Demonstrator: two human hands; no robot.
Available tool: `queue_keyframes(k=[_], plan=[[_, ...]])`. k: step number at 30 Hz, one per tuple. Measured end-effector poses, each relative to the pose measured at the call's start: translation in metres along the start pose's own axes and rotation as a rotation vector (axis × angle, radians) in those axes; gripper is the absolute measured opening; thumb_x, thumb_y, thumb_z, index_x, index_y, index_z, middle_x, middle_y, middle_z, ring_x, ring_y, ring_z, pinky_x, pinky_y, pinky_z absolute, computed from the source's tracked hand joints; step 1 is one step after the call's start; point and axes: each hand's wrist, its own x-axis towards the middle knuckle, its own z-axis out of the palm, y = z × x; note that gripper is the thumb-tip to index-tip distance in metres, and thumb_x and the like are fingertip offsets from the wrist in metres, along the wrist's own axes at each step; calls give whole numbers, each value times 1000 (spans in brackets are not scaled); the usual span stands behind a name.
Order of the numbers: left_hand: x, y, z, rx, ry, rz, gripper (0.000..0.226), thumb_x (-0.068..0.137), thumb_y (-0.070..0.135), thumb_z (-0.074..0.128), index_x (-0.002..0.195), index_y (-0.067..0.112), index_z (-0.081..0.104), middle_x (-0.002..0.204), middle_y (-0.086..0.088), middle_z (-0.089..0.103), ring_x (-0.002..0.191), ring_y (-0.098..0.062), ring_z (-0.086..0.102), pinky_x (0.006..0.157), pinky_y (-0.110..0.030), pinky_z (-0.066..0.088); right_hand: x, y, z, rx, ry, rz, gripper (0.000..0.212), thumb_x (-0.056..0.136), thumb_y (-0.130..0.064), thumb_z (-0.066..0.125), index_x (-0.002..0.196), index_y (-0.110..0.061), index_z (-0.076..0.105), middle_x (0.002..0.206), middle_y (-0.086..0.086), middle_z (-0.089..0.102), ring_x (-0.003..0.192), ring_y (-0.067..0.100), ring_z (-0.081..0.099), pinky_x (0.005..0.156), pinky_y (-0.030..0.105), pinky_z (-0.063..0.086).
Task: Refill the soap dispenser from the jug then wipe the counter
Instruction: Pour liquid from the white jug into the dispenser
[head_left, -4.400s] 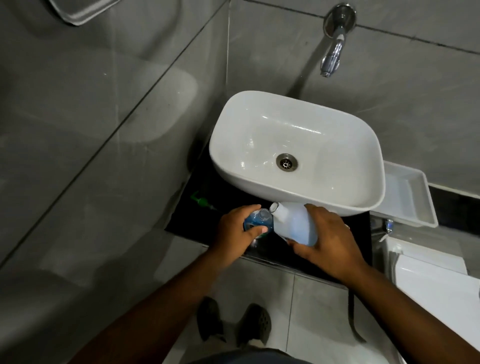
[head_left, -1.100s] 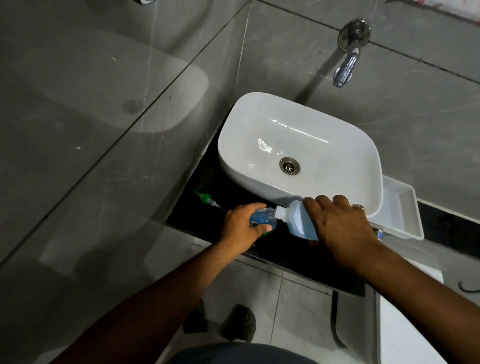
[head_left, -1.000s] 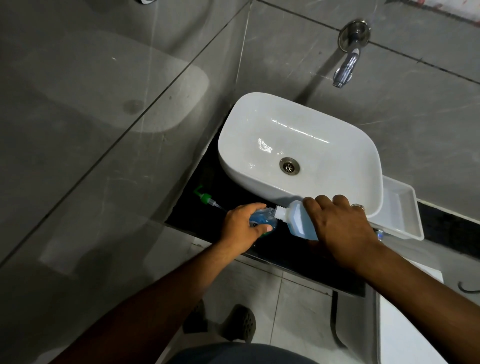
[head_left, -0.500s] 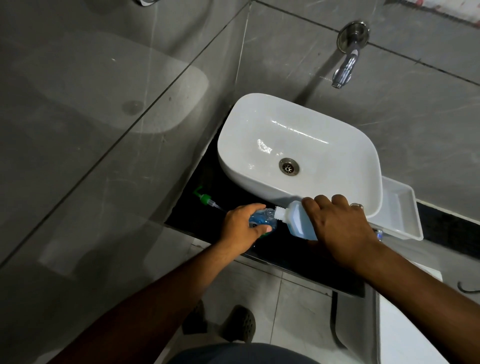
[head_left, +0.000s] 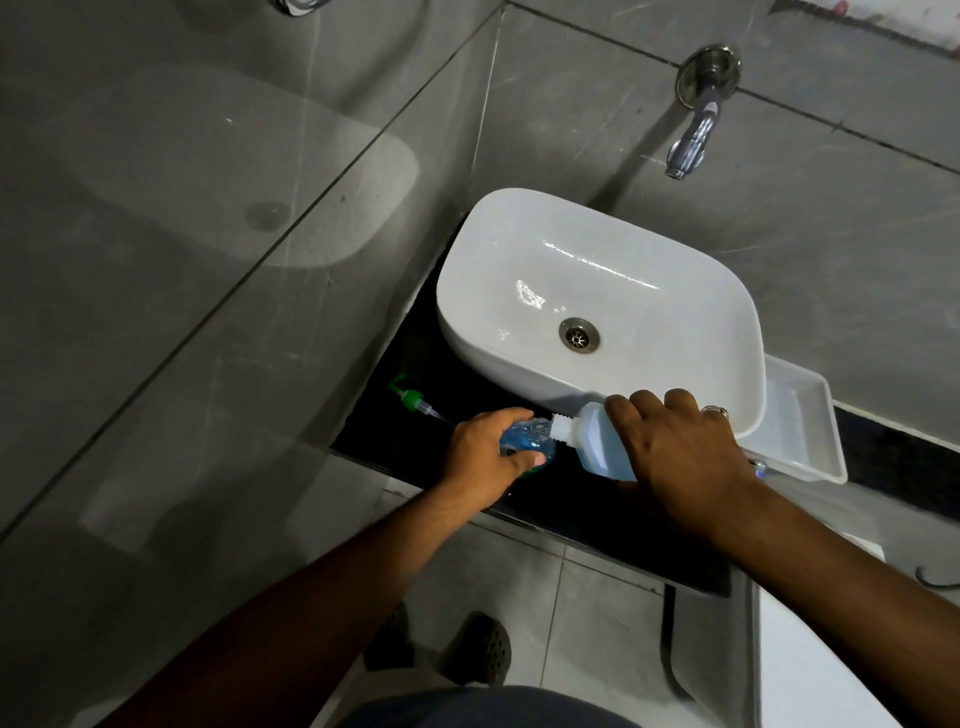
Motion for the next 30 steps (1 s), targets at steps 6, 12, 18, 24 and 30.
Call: queue_keyframes(k=[6, 12, 18, 24, 30], plan=[[1, -1, 1, -5, 9, 13, 54, 73, 18, 80, 123, 18, 61, 121, -4, 64, 105, -17, 61, 92, -29, 52, 1, 0, 0, 0, 5, 5, 78, 74, -54, 64, 134, -21, 27, 122, 4, 51, 103, 28, 49, 78, 39, 43], [1, -2, 2, -14, 15, 17, 53, 72, 18, 80, 122, 18, 61, 119, -4, 65, 103, -17, 62, 92, -32, 53, 1, 1, 1, -17, 2, 7, 78, 73, -54, 65, 133, -20, 30, 119, 5, 53, 101, 29, 50, 75, 39, 42], [2, -3, 2, -12, 16, 22, 53, 72, 18, 81, 122, 19, 61, 119, -4, 65, 102, -17, 63, 92, -32, 53, 1, 0, 0, -13, -1, 4, 79, 73, -53, 66, 134, -19, 29, 121, 5, 52, 103, 29, 50, 77, 40, 43], [2, -4, 2, -9, 1, 10, 55, 73, 20, 80, 124, 20, 59, 122, -3, 64, 105, -16, 61, 92, -32, 53, 1, -1, -2, -11, 0, 0, 79, 74, -54, 65, 135, -20, 27, 124, 4, 51, 105, 28, 50, 81, 40, 44], [2, -3, 2, -13, 3, 7, 54, 73, 19, 80, 124, 20, 60, 122, -4, 64, 107, -17, 61, 94, -32, 52, 1, 0, -3, -17, 4, 2, 78, 75, -55, 64, 134, -20, 27, 124, 4, 51, 106, 28, 49, 81, 40, 44]])
